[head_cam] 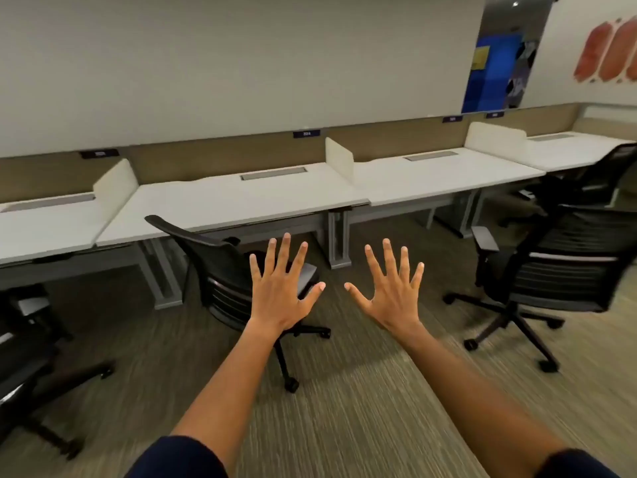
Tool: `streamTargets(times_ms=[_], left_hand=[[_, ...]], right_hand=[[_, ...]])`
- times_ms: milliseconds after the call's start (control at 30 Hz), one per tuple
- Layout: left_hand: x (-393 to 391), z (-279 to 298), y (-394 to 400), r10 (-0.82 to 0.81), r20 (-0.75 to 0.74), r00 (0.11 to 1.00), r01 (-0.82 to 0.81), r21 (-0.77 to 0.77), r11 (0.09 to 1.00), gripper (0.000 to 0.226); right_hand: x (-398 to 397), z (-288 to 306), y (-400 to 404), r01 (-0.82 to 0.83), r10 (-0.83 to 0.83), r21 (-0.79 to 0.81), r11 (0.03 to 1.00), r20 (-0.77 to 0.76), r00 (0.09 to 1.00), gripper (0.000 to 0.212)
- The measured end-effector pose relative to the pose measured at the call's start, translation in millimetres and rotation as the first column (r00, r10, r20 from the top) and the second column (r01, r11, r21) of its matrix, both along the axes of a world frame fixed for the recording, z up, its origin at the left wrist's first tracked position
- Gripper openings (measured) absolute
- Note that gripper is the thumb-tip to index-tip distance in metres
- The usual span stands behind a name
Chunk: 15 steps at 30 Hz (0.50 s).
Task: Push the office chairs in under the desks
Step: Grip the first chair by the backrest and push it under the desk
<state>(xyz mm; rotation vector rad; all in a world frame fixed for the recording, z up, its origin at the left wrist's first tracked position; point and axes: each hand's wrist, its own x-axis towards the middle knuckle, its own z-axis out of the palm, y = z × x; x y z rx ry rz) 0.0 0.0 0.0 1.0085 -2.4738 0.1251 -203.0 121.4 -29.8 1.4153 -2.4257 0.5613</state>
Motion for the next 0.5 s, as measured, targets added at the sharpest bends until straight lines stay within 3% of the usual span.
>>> streamTargets(times_ms=[500], left_hand=[[-143.2, -12.1, 63.6, -0.309, 0.025, 0.951, 0.309, 0.030, 0.951, 0.088]], right_hand=[[-91.7, -12.1, 115.7, 0.316, -0.316, -0.003, 0.949, 0.012, 0.949, 0.092]])
